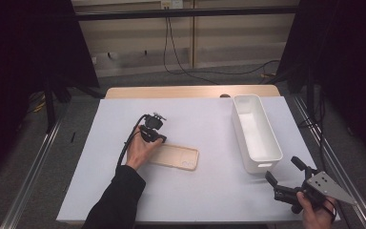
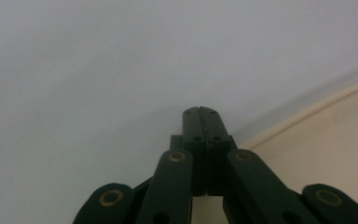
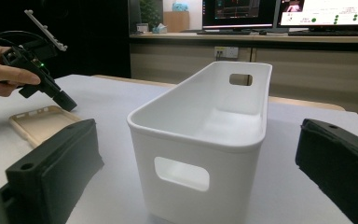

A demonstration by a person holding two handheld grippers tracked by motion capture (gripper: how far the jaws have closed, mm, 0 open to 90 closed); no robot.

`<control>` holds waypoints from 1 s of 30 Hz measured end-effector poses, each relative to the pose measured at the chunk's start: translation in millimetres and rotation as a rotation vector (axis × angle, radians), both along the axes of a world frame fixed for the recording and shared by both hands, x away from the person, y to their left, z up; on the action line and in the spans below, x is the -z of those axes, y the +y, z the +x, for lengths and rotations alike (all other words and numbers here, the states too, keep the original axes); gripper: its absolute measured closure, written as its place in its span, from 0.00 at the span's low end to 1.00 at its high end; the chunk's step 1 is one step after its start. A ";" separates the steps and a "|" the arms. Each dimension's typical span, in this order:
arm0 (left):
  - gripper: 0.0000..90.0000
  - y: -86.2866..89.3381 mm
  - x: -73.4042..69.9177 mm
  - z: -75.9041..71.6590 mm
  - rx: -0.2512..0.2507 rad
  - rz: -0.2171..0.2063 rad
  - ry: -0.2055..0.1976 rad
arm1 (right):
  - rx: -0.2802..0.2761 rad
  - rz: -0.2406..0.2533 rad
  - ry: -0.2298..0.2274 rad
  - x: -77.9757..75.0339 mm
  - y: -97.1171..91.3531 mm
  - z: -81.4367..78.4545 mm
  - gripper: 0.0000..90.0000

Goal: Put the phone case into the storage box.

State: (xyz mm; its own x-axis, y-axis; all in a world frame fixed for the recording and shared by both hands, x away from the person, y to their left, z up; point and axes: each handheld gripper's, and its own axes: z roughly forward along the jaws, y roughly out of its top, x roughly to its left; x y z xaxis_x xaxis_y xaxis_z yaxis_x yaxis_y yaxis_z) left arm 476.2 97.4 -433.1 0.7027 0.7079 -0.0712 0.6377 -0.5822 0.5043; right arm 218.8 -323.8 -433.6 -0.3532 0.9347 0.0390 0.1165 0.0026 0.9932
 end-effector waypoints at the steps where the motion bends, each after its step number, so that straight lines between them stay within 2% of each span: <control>1: 1.00 0.4 -0.1 -1.0 0.003 0.003 0.000 | 0.002 0.002 0.002 0.1 -0.1 0.0 0.00; 5: 1.00 1.2 -0.4 -4.7 0.014 0.009 -0.004 | 0.000 0.000 0.002 0.2 0.0 0.4 0.00; 8: 1.00 3.5 0.5 -8.2 0.009 -0.006 -0.007 | 0.001 -0.002 0.002 0.2 0.2 0.3 0.00; 30: 1.00 12.0 1.2 -25.8 0.027 -0.016 -0.027 | 0.000 0.000 0.001 0.2 0.3 0.3 0.00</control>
